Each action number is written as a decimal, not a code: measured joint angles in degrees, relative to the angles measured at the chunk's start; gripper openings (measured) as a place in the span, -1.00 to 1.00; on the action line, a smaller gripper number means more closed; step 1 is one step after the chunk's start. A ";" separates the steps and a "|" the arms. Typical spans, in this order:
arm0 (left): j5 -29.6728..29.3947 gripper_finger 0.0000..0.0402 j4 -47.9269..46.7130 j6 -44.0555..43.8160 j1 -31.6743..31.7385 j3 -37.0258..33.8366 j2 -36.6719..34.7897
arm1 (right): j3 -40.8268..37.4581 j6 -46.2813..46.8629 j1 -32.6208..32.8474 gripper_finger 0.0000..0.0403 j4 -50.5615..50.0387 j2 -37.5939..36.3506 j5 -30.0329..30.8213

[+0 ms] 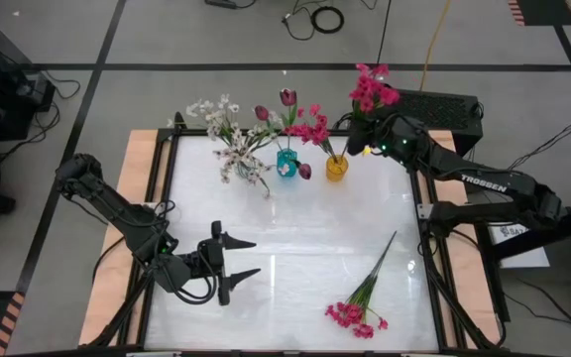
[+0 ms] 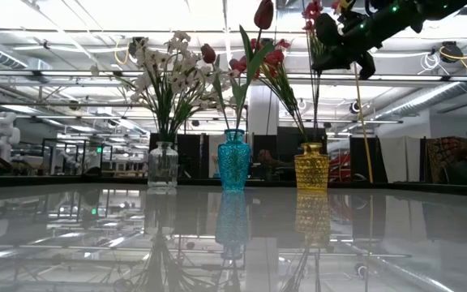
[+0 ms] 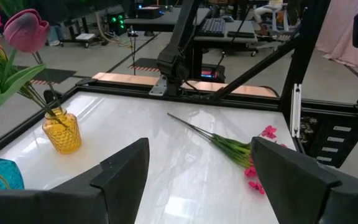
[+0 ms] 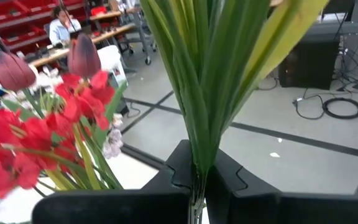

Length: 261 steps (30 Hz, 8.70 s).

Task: Sort flowers into vase by color
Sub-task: Put the top pink flowers into the yellow vase, then put the pink flowers into the yellow vase

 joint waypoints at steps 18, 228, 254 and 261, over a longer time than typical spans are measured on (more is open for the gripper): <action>-0.02 0.43 0.42 0.02 0.04 0.00 0.02 | 0.07 -3.24 -0.16 -0.97 6.99 9.50 0.30; 14.29 -0.45 41.98 22.56 12.33 0.02 21.20 | 8.26 -39.01 60.41 -1.00 55.39 25.46 9.09; 9.01 -0.90 34.48 27.57 12.26 0.00 20.68 | 8.24 -34.86 60.46 -0.14 39.76 20.96 10.61; 5.04 -0.90 34.45 29.29 11.30 0.00 19.92 | 8.24 -35.65 61.38 -0.21 36.49 19.78 13.79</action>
